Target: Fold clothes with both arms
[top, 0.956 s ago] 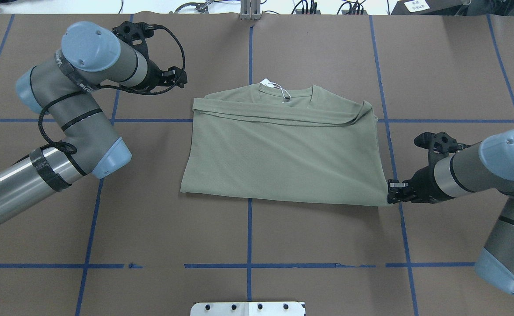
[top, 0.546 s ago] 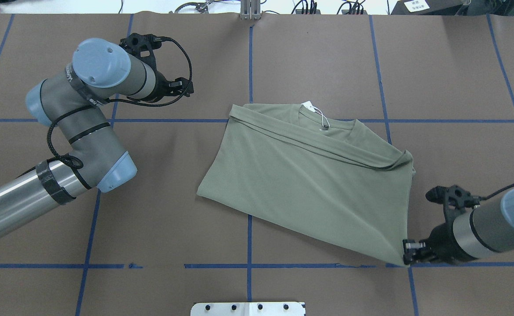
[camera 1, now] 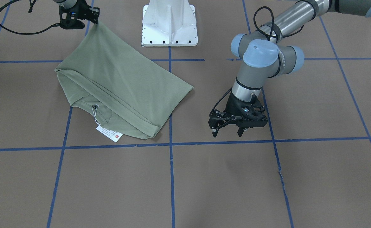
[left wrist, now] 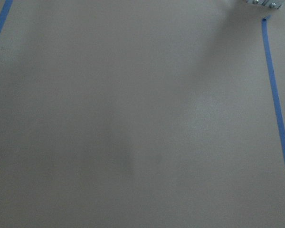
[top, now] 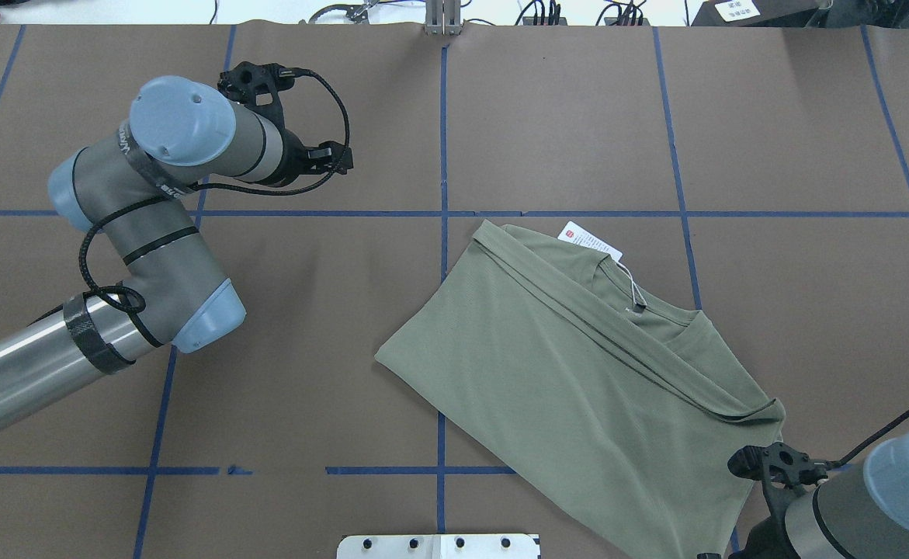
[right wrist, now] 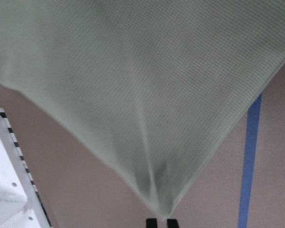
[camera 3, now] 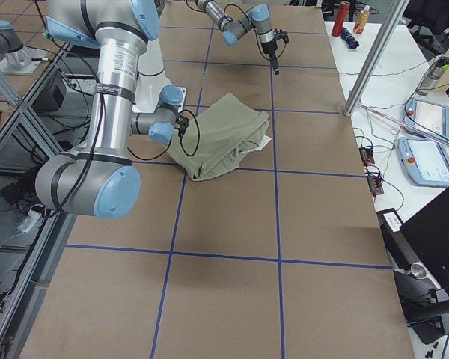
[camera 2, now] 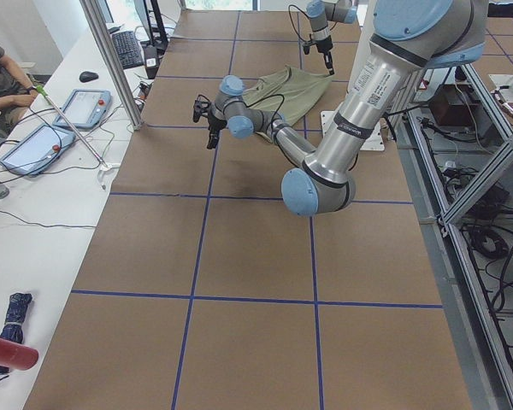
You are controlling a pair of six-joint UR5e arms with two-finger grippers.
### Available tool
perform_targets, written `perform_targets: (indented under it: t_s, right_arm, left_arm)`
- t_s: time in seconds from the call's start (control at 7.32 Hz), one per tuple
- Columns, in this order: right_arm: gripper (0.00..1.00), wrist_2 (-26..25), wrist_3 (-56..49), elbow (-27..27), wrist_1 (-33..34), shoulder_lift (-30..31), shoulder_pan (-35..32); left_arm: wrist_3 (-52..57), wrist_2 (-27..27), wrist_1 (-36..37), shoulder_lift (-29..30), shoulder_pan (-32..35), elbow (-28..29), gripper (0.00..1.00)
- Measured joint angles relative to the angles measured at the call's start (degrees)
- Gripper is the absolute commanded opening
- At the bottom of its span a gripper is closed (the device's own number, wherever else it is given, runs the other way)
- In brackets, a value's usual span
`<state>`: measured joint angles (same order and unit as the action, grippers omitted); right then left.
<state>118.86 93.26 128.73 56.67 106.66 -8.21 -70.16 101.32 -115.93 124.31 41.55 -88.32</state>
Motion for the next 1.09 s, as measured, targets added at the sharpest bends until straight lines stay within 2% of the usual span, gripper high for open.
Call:
perform_targets:
  t_s: [0.41, 0.55, 0.68, 1.09]
  right_arm:
    - [1.00, 0.47, 0.31, 0.66, -2.23, -2.74, -9.16]
    - [1.00, 0.43, 0.28, 0.45, -2.35, -5.68, -13.83]
    - [1.00, 0.24, 0.24, -0.15, -2.38, -8.85, -17.75]
    - [1.00, -0.19, 0.09, -1.73, -2.36, -13.91, -22.21]
  left_arm:
    - [-5.10, 0.36, 0.34, -0.44, -5.23, -3.62, 0.99]
    - [-9.45, 0.39, 0.35, -1.08, -8.10, -5.14, 0.99]
    - [-14.41, 0.37, 0.40, -1.61, -10.85, -6.56, 0.94]
    - [-26.06, 0.04, 4.57, -1.44, -16.29, -7.78, 0.94]
